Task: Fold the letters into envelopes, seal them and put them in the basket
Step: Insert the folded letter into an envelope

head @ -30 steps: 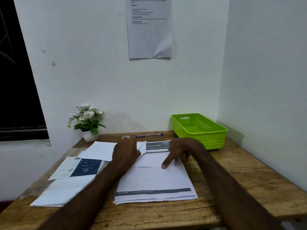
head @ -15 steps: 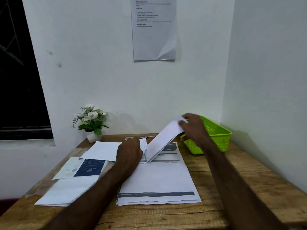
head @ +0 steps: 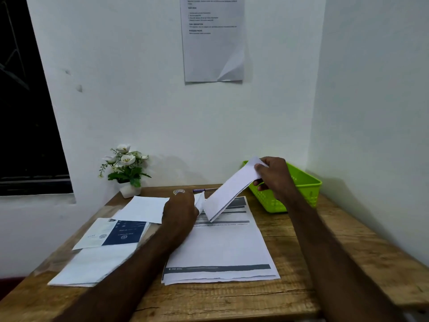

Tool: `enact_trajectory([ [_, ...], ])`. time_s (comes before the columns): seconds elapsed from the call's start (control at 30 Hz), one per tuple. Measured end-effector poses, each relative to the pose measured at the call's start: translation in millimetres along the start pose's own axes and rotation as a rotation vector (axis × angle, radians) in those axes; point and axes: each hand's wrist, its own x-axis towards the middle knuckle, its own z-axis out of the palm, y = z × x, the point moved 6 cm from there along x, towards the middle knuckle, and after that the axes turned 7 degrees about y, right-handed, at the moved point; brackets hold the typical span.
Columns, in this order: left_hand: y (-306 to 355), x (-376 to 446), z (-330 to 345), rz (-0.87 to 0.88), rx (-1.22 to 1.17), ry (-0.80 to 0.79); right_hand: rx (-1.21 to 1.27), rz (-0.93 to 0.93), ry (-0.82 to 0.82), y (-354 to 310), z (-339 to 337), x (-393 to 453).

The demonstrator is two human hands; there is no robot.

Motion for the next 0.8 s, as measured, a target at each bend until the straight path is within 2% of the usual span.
enact_trajectory([
  [0.27, 0, -1, 2, -0.005, -0.025, -0.025, -0.041, 0.036, 0.053, 8, 4, -1],
  [0.6, 2, -2, 1, 0.015, -0.031, -0.037, -0.057, 0.043, 0.221, 3, 14, -16],
  [0.8, 1, -4, 0, -0.001, -0.059, -0.063, -0.177, 0.035, 0.292, 17, 27, -10],
])
